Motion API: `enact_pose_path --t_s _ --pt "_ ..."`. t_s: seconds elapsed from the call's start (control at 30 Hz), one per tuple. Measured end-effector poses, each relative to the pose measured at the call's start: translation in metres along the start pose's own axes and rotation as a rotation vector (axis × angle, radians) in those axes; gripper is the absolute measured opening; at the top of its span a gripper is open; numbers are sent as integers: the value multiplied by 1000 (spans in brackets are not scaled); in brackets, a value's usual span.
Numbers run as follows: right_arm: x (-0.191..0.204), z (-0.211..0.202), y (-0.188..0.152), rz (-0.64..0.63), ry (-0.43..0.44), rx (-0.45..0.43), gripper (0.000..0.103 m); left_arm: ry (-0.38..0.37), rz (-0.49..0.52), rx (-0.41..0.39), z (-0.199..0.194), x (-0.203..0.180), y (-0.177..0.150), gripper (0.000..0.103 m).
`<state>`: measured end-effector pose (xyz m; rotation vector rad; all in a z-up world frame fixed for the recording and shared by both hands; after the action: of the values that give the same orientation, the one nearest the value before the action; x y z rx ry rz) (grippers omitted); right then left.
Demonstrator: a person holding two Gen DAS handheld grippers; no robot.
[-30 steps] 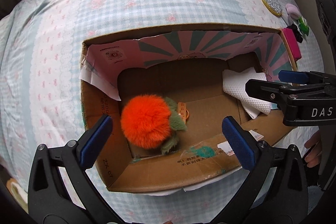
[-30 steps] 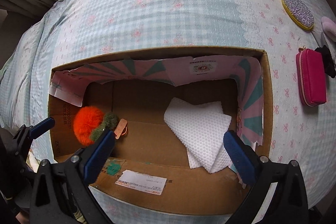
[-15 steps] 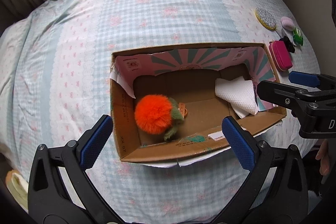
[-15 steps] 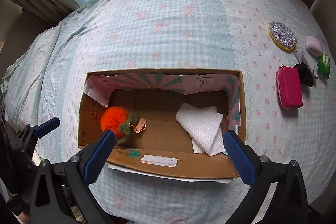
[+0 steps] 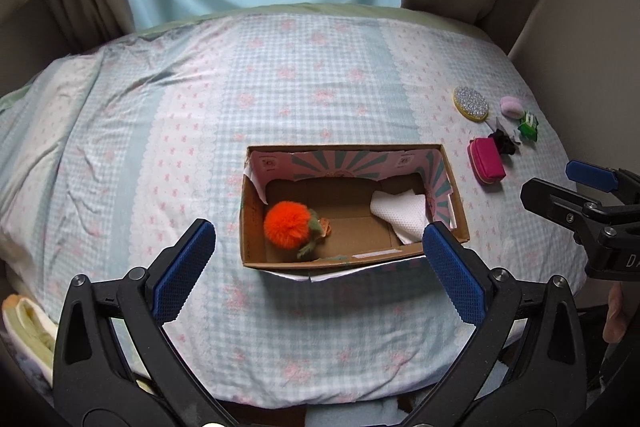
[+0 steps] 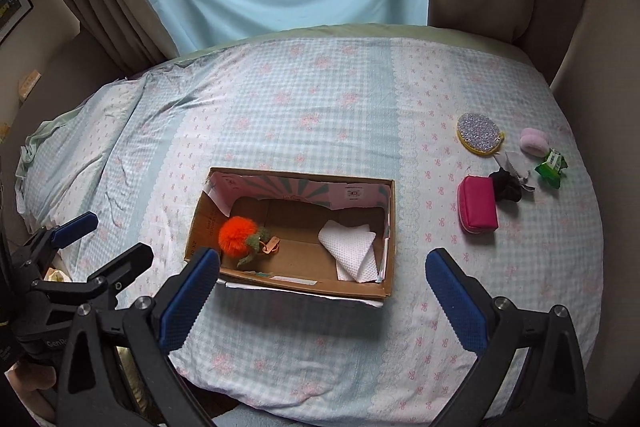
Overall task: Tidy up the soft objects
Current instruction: 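Grasp the pink pouch with the left tool while the right tool grasps the grey cloth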
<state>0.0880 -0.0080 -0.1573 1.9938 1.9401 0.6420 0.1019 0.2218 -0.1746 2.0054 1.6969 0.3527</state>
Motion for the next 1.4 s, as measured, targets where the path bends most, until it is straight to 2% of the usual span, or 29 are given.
enact_pose_path --t_s 0.17,0.4,0.57,0.77,0.93,1.13,1.3,1.4 --pt "-35 -38 -5 54 3 -76 103 -28 -16 -46 -23 -25 8 103" --pt "-111 -85 -9 115 -51 -174 103 -50 8 -102 -39 -84 24 103" --pt "-178 -99 -4 162 -85 -212 103 -77 9 -112 -30 -137 35 103" --pt "-254 -94 6 208 -103 -217 103 -89 -25 -98 2 -198 49 103" --pt "-306 -69 22 209 -99 -191 103 -71 -57 -81 36 -240 58 103" --pt "-356 -7 44 186 -72 -134 103 -36 -115 -27 100 -279 64 103" --pt "-383 66 60 104 -31 -97 103 -20 -158 43 172 -300 58 103" --pt "-388 108 67 -10 -5 -102 103 -16 -170 82 217 -309 52 103"
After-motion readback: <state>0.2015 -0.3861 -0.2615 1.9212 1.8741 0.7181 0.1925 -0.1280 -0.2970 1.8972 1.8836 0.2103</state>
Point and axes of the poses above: each gripper's, at about its wrist camera, not at the fingertips, and z roughly the way its jaws point, x to its left, y to its top, the point moved 1 cm from there along z, roughly the way its jaws point, and after that the axes turned 4 degrees about -y, right-handed, at the moved point
